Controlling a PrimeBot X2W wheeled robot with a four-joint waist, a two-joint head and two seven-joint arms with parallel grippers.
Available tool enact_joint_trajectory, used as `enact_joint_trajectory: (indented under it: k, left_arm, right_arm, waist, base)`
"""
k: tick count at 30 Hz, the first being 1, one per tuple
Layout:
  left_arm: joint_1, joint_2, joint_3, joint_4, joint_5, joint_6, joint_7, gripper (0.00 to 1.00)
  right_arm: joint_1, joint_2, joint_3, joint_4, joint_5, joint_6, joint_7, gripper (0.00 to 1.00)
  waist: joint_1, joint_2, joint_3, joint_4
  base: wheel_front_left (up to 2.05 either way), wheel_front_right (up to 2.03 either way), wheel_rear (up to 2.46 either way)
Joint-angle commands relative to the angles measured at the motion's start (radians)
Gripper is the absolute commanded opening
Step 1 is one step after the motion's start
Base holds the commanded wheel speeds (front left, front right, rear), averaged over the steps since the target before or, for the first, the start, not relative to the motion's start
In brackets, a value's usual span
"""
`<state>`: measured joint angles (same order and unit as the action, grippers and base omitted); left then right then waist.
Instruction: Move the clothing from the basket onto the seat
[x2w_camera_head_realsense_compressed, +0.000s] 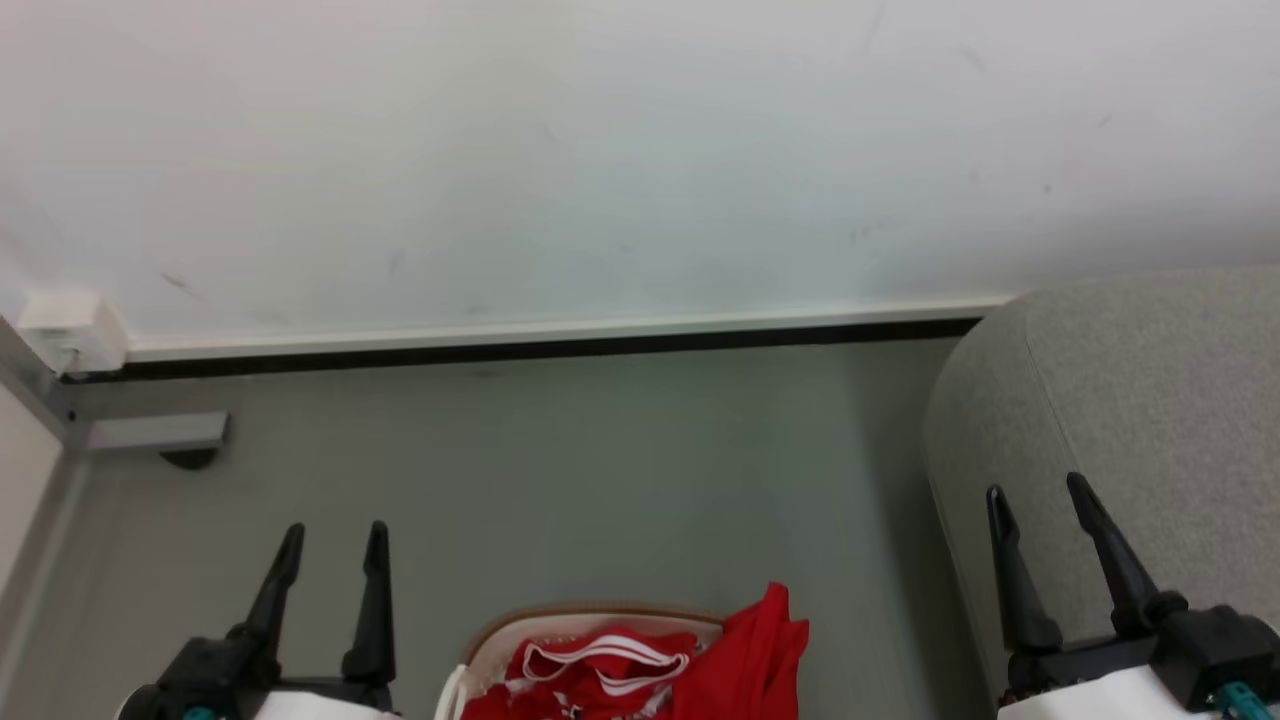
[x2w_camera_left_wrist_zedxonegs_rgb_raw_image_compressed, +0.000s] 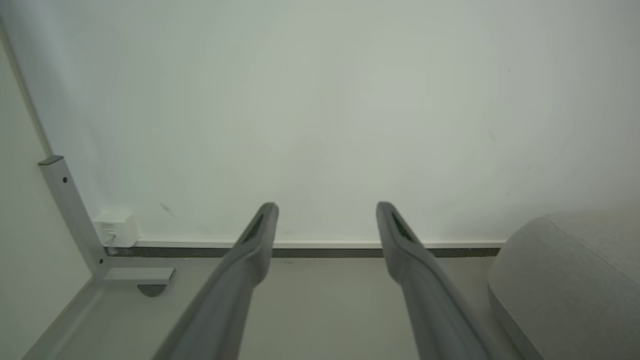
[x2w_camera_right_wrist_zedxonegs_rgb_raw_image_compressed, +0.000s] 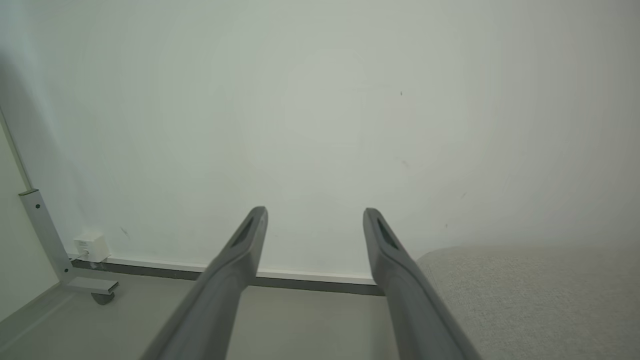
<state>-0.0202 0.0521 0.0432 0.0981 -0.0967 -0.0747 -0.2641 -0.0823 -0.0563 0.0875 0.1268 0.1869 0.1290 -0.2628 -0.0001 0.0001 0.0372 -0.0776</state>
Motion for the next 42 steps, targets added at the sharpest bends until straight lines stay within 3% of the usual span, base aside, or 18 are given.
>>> enact_joint_trajectory:
  k: [1, 6, 13, 25, 36, 42]
  left_arm:
    - [-0.019, 0.003, -0.003, 0.022, -0.017, -0.008, 0.000, 1.00]
    - [-0.104, 0.027, -0.051, 0.167, 0.002, -0.038, 0.000, 1.00]
    - [-0.257, 0.106, -0.171, 0.430, 0.029, -0.054, 0.007, 1.00]
    - [-0.455, 0.245, -0.514, 0.835, 0.047, -0.054, 0.138, 1.00]
    - [-0.612, 0.338, -0.651, 1.065, 0.014, -0.055, 0.339, 1.00]
    - [-0.637, 0.329, -0.699, 1.118, -0.018, -0.059, 0.397, 0.98]
  right_arm:
    - [-0.020, 0.001, -0.005, -0.010, 0.011, 0.003, -0.003, 1.00]
    - [-0.057, 0.002, -0.028, -0.034, 0.025, 0.003, -0.001, 1.00]
    - [-0.120, 0.005, -0.034, -0.066, 0.036, 0.003, -0.001, 1.00]
    - [-0.193, 0.006, -0.030, -0.108, 0.099, 0.003, -0.001, 1.00]
    - [-0.235, 0.006, -0.004, -0.126, 0.161, 0.003, -0.001, 1.00]
    - [-0.251, 0.006, 0.008, -0.121, 0.185, 0.003, -0.001, 1.00]
  waist:
    - [0.0001, -0.0001, 0.046, -0.028]
    - [0.0001, -0.0001, 0.142, -0.082]
    - [0.0001, -0.0001, 0.277, -0.174]
    - [0.0001, -0.0001, 0.472, -0.320]
    - [0.0001, -0.0001, 0.632, -0.398]
    - [0.0001, -0.0001, 0.663, -0.413]
  base:
    - [0.00, 0.00, 0.00]
    - [0.00, 0.00, 0.00]
    - [0.00, 0.00, 0.00]
    - [0.00, 0.00, 0.00]
    - [0.00, 0.00, 0.00]
    - [0.00, 0.00, 0.00]
